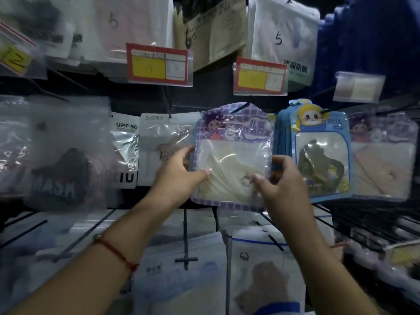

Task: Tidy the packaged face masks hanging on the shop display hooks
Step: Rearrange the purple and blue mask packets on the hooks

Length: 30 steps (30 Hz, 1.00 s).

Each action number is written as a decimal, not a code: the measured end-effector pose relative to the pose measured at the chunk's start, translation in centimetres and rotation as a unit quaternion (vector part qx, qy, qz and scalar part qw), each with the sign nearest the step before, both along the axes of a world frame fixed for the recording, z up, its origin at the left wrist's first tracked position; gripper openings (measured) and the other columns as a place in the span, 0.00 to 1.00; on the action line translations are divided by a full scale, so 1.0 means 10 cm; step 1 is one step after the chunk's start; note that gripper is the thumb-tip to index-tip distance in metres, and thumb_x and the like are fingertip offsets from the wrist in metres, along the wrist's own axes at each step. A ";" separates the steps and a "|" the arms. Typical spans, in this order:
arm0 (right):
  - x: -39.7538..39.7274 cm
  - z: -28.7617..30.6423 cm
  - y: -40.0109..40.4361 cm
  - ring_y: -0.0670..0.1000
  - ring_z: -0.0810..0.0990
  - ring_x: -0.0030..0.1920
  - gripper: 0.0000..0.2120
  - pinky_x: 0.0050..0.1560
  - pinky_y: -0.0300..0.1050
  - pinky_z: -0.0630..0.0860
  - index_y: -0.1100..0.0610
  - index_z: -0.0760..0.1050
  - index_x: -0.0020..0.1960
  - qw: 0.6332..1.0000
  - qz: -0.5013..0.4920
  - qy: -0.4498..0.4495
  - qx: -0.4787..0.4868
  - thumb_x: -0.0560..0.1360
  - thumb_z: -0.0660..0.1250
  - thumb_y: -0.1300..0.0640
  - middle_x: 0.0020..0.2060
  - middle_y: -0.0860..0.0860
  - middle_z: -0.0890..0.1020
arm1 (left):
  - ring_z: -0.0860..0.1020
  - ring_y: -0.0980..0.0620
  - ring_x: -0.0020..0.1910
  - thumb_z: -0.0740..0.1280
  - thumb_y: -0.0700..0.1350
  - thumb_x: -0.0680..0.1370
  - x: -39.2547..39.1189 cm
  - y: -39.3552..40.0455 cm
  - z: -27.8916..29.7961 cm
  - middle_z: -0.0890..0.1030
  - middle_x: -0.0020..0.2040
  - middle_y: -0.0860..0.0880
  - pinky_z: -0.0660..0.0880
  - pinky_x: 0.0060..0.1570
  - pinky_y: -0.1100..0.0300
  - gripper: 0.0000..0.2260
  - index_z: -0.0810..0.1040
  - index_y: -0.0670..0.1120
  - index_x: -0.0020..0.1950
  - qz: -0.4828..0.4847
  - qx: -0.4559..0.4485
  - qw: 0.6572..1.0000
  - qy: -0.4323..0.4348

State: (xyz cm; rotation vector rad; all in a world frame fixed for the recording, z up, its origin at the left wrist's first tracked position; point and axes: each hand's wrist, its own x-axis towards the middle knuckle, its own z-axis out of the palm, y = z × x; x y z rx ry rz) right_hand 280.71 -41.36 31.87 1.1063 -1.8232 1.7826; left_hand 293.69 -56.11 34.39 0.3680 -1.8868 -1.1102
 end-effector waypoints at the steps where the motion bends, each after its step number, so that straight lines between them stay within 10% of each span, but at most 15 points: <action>1: -0.01 0.01 -0.06 0.44 0.81 0.42 0.17 0.44 0.48 0.81 0.48 0.69 0.61 1.000 -0.016 0.002 0.009 0.76 0.70 0.56 0.42 0.45 0.80 | 0.81 0.60 0.47 0.73 0.44 0.76 -0.04 -0.02 0.00 0.77 0.49 0.62 0.78 0.45 0.62 0.29 0.67 0.53 0.75 -0.003 0.002 1.000 -0.002; 12: 0.13 0.00 0.06 0.40 0.80 0.41 0.14 0.41 0.37 0.77 0.46 0.70 0.54 1.000 -0.008 -0.002 0.002 0.74 0.72 0.55 0.44 0.44 0.80 | 0.84 0.52 0.44 0.73 0.46 0.76 0.01 0.10 0.00 0.85 0.46 0.51 0.83 0.45 0.53 0.05 0.79 0.52 0.50 0.032 0.007 0.997 0.075; 20: 0.28 0.29 0.73 0.52 0.82 0.31 0.12 0.29 0.45 0.77 0.62 0.75 0.47 0.935 0.264 -0.200 -0.123 0.65 0.67 0.70 0.36 0.58 0.84 | 0.86 0.46 0.42 0.71 0.38 0.75 0.26 0.61 0.03 0.87 0.45 0.46 0.82 0.37 0.54 0.09 0.79 0.46 0.54 -0.184 0.078 0.973 0.113; 30: -0.03 0.55 1.37 0.50 0.80 0.25 0.11 0.24 0.43 0.77 0.51 0.80 0.35 0.957 0.237 -0.157 -0.059 0.58 0.65 0.65 0.30 0.54 0.82 | 0.86 0.48 0.45 0.73 0.44 0.67 0.03 1.11 -0.01 0.87 0.46 0.47 0.83 0.43 0.56 0.12 0.83 0.54 0.49 -0.251 0.056 0.962 0.091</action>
